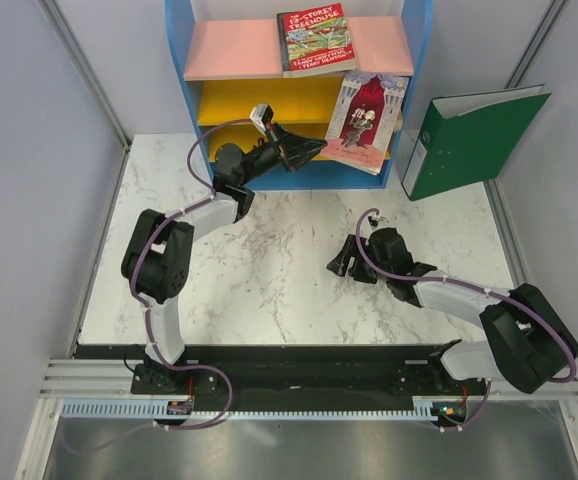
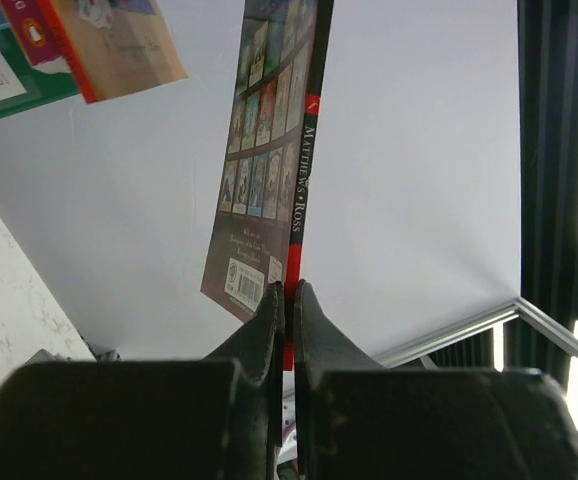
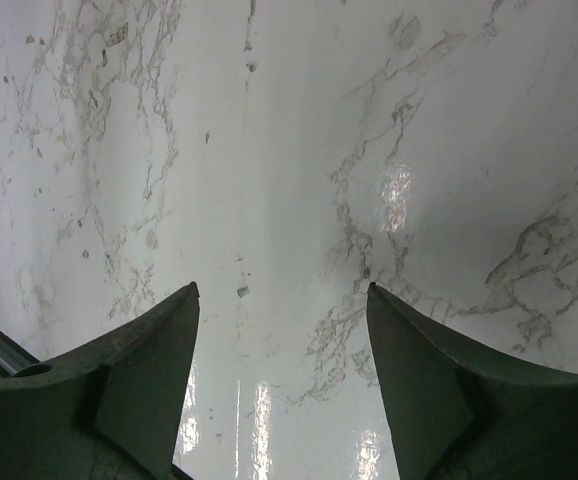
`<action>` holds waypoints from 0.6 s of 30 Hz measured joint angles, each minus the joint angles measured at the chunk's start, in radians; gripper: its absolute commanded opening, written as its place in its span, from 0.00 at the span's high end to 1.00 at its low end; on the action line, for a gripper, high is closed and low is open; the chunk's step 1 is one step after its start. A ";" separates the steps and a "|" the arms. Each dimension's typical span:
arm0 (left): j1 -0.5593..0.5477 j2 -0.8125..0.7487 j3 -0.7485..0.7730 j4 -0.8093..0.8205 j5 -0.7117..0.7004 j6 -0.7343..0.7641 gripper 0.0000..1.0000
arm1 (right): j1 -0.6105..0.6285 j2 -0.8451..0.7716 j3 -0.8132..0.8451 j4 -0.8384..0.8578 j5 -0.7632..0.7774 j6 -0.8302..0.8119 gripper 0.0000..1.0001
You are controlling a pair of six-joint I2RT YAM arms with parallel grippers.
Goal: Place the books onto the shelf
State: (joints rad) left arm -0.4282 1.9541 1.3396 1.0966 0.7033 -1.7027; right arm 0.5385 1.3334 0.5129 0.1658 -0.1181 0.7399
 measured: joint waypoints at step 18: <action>-0.026 -0.001 -0.086 0.012 -0.018 -0.016 0.98 | 0.000 0.011 0.000 0.007 -0.005 0.008 0.25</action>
State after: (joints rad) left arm -0.4538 1.9533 1.2533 1.1088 0.6853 -1.7184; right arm 0.5385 1.3445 0.5129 0.1726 -0.1230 0.7475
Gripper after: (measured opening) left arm 0.037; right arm 0.751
